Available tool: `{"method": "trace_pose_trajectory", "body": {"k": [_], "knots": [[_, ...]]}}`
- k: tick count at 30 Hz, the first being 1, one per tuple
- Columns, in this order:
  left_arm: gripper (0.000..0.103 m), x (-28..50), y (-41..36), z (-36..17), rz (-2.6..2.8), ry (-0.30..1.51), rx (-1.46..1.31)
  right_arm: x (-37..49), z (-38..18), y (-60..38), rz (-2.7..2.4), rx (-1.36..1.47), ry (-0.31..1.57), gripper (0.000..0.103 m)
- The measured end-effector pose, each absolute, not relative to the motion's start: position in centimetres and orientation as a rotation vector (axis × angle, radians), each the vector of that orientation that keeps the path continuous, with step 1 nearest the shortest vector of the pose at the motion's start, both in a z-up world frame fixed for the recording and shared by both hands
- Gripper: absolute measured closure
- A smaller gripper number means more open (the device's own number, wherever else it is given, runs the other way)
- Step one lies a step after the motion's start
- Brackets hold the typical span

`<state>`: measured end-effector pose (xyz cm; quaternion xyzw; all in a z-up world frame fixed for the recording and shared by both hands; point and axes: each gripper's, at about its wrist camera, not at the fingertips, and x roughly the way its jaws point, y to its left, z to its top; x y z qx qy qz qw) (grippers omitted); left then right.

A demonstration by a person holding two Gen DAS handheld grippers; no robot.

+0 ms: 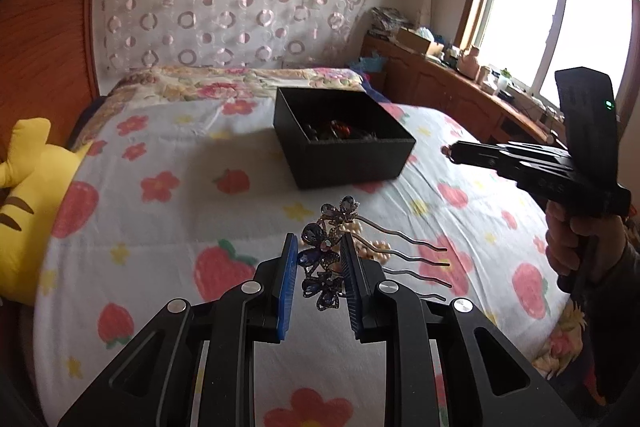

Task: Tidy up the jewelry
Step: 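Carry the hair comb into the black box and open the left tool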

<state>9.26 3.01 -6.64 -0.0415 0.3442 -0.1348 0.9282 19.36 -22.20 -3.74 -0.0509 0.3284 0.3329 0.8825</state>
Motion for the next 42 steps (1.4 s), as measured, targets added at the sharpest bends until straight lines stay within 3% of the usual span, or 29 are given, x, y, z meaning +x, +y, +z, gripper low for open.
{"method": "trace_pose_trajectory", "body": {"k": [20,22,23,24,42], "knots": [[0.083,12.0,3.3,-3.9,-0.256,0.645,-0.06,26.2,-3.4,-17.5,0.615,-0.219,0.71,0.099],[0.083,12.5,3.3,-3.7,-0.255,0.644,-0.056,26.3,-3.3,-17.6,0.612,-0.214,0.714,0.083],[0.083,12.9,3.2,-3.6,-0.254,0.643,-0.054,26.4,-3.2,-17.8,0.613,-0.203,0.716,0.065],[0.083,13.3,3.1,-3.6,-0.253,0.644,-0.051,26.5,-3.1,-18.0,0.617,-0.195,0.716,0.062],[0.083,25.1,0.3,-4.4,-0.201,0.729,-0.044,24.3,-3.1,-23.1,0.588,-0.157,0.7,0.062]]}}
